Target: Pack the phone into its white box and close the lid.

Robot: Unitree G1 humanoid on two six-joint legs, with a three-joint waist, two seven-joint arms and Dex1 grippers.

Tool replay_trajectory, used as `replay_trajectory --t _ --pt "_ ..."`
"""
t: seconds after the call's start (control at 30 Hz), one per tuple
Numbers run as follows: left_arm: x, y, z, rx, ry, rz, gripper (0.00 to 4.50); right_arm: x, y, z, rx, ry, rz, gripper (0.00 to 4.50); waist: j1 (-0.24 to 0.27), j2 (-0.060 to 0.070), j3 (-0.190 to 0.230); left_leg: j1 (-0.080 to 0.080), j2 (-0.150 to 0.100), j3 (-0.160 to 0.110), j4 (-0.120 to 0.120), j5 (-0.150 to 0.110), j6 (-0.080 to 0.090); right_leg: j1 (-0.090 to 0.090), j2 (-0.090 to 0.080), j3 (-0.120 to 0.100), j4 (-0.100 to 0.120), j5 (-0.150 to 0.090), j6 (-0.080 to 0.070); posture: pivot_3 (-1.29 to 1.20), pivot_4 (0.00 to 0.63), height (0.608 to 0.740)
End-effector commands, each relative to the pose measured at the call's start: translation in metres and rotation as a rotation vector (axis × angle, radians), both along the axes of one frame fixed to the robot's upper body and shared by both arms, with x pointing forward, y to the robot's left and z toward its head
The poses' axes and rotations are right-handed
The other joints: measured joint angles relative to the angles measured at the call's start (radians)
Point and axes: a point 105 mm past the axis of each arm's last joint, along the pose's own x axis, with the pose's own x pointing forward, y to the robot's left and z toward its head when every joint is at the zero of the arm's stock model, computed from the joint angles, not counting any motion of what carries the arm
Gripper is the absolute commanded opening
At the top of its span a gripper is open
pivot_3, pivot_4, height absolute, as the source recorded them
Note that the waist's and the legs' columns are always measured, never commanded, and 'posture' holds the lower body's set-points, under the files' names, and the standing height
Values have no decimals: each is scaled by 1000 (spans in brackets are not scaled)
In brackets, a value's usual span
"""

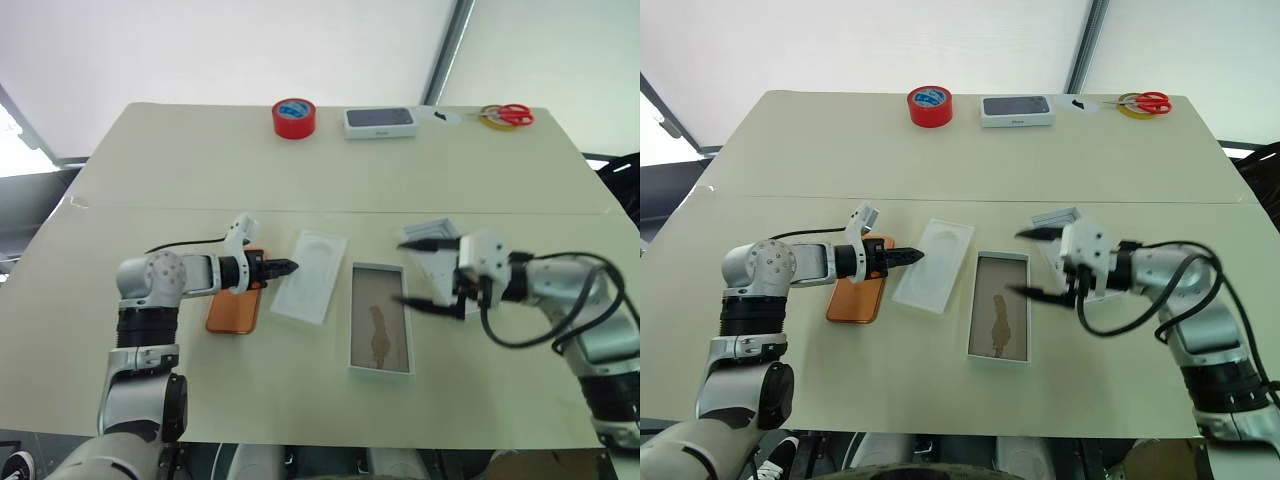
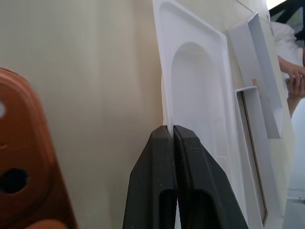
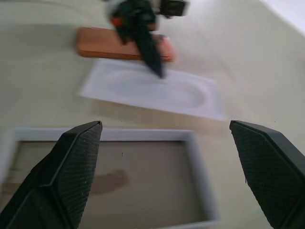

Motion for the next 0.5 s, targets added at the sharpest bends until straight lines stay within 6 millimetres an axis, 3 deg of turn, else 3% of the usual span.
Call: replay_trajectory --t 0.03,0.2,0.33,0.43,0.5 --pt "3 5 28 -32 -95 33 68 -26 6 -4 -43 72 114 4500 2 0 0 0 0 0 0 0 0 0 0 0 0 0 0 0 150 740" --pt "8 13 30 -55 -119 128 68 -51 10 -31 -121 153 228 4500 0 -1 1 0 0 -1 0 0 0 1 0 0 0 0 0 0 150 740" --pt "9 16 35 -49 -145 158 68 -53 15 -42 -160 130 259 4500 -1 -2 1 0 0 -1 0 0 0 0 0 0 0 0 0 0 150 740" --pt "11 16 39 -44 -177 172 68 -41 18 -55 -212 81 229 4500 -1 -3 1 0 0 -1 0 0 -1 0 0 0 0 0 0 0 150 740" --pt "11 15 41 -28 -200 180 0 -39 19 -60 -243 64 246 3977 1 -3 1 0 -1 -1 0 0 -1 0 0 0 0 0 0 0 150 740"
